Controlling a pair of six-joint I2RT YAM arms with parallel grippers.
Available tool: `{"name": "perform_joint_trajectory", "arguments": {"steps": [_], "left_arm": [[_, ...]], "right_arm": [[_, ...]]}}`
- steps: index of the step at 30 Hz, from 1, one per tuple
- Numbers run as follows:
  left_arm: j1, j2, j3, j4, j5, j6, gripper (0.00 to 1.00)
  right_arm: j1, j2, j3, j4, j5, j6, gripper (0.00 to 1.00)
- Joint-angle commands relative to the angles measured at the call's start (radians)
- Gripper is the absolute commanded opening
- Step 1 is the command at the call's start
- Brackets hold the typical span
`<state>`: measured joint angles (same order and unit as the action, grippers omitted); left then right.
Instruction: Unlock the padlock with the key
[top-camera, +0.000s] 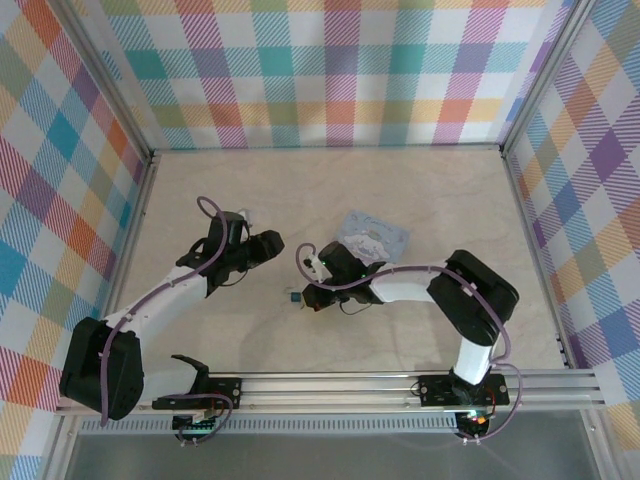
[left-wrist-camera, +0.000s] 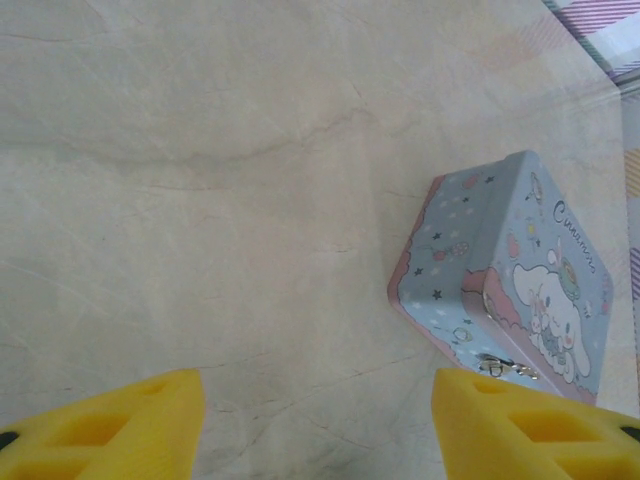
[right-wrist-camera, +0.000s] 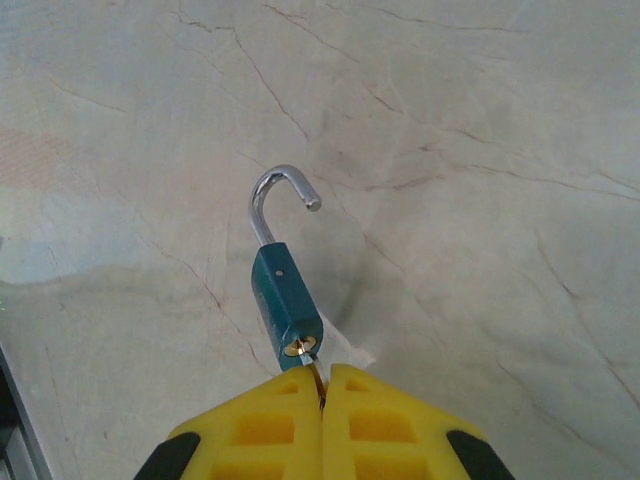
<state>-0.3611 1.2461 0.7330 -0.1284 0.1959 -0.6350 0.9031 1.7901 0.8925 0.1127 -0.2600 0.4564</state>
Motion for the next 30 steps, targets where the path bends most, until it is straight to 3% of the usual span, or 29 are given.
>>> {"name": "perform_joint_trajectory", "arguments": {"steps": [1,5,12,13,14,16,17,18,26,30], "left_arm": [[0.011,-0.011,-0.01,-0.019,-0.019,0.002,0.62],[0.011,-0.002,-0.01,-0.017,-0.021,0.001,0.64],[0.013,-0.003,0.017,-0.043,-0.044,0.025,0.72],[0.013,-0.005,0.024,-0.05,-0.05,0.031,0.8],[0.013,-0.004,0.029,-0.055,-0.056,0.039,1.0],[0.013,-0.002,0.049,-0.073,-0.071,0.059,1.0],[0.013,-0.001,0.059,-0.082,-0.081,0.069,1.0],[0.013,-0.003,0.07,-0.094,-0.096,0.084,1.0],[0.017,0.038,0.229,-0.232,-0.314,0.265,1.0],[0.026,0.074,0.24,-0.183,-0.474,0.418,1.0]], "right_arm": [[0.01,0.023,0.039,0.03,-0.03,0.025,0.06],[0.008,0.008,0.047,-0.049,0.037,0.011,0.37],[-0.03,-0.166,0.011,-0.221,0.178,-0.055,0.49],[-0.035,-0.204,0.01,-0.256,0.207,-0.071,0.51],[-0.038,-0.236,0.013,-0.289,0.234,-0.085,0.54],[-0.059,-0.312,0.013,-0.342,0.278,-0.105,0.6],[-0.077,-0.344,0.012,-0.358,0.293,-0.109,0.74],[-0.098,-0.381,0.01,-0.374,0.311,-0.115,1.0],[-0.356,-0.614,-0.001,-0.436,0.534,-0.148,1.0],[-0.499,-0.664,-0.038,-0.38,0.711,-0.165,1.0]]}}
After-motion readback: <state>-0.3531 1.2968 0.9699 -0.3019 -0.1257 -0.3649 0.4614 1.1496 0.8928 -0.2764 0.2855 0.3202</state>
